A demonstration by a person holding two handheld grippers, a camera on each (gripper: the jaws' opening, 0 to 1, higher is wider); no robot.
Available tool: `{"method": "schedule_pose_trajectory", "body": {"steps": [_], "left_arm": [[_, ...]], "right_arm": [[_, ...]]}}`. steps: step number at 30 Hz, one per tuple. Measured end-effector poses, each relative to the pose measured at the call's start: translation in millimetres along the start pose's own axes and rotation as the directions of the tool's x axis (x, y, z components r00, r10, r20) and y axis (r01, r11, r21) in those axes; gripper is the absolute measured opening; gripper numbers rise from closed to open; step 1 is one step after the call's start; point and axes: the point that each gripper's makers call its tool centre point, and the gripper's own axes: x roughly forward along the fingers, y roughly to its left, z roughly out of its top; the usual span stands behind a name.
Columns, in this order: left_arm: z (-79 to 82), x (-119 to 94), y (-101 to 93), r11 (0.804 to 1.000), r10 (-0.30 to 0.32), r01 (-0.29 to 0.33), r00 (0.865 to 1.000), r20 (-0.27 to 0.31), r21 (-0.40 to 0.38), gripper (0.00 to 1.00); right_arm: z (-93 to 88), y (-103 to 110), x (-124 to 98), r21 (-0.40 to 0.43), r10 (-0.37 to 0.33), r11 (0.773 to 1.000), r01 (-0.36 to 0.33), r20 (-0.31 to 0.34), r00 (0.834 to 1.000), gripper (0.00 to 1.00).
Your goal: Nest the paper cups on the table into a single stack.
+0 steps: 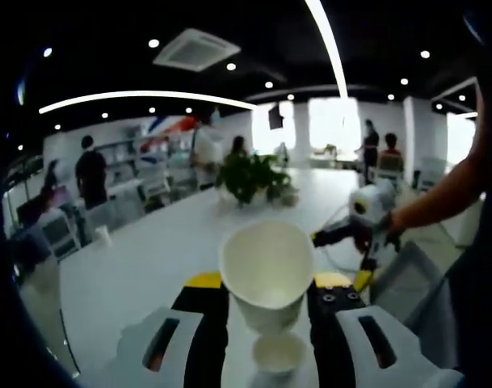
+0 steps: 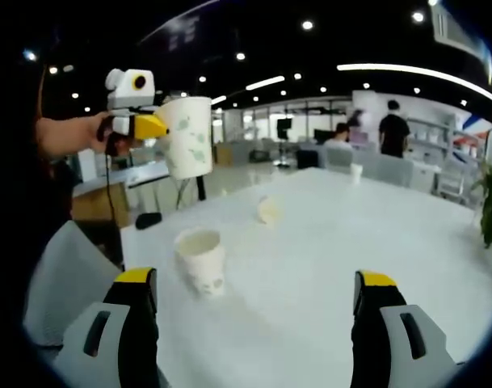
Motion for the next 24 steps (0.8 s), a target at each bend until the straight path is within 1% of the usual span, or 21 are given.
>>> {"method": "schedule_pose_trajectory", "body": {"steps": [3, 6, 8, 15, 17, 19, 24], "left_arm": [[-6.6, 2, 2.9, 0.999, 0.021, -0.021, 1.000, 0.004, 0.032, 0.36], [-10.3, 3, 2.8, 0.999, 0.028, -0.028, 0.999, 0.024, 0.023, 0.35], [-13.4, 4, 2.0, 0.999, 0.030, -0.031, 0.999, 0.027, 0.019, 0.35], [-22.5, 7, -1.1, 0.999, 0.029, -0.029, 0.999, 0.017, 0.022, 0.35], [-29.0, 9, -0.2, 0.999, 0.038, -0.038, 0.999, 0.009, 0.037, 0.35], [-35.5, 12, -1.5, 0.999, 0.037, -0.037, 0.999, 0.001, 0.036, 0.35], [-43.4, 15, -3.1, 0.998, 0.041, -0.042, 0.999, 0.009, 0.037, 0.35]], "right_arm": [[-1.0, -1, 1, 0.001, 0.000, 1.000, 0.000, -0.001, 1.000, 1.00], [-0.8, 0, 1, 0.001, 0.001, 1.000, -0.001, 0.000, 1.000, 1.00], [-0.7, 0, 0, 0.002, 0.000, 1.000, 0.000, 0.001, 1.000, 1.00], [-3.1, 0, -2, 0.006, -0.005, 1.000, 0.005, 0.001, 1.000, 1.00], [-3.5, 0, -2, 0.008, -0.006, 1.000, 0.006, 0.001, 1.000, 1.00], [-4.1, 1, -2, 0.010, -0.005, 1.000, 0.005, 0.001, 1.000, 1.00], [-4.0, 3, -3, 0.011, -0.004, 1.000, 0.004, 0.001, 1.000, 1.00]]}}
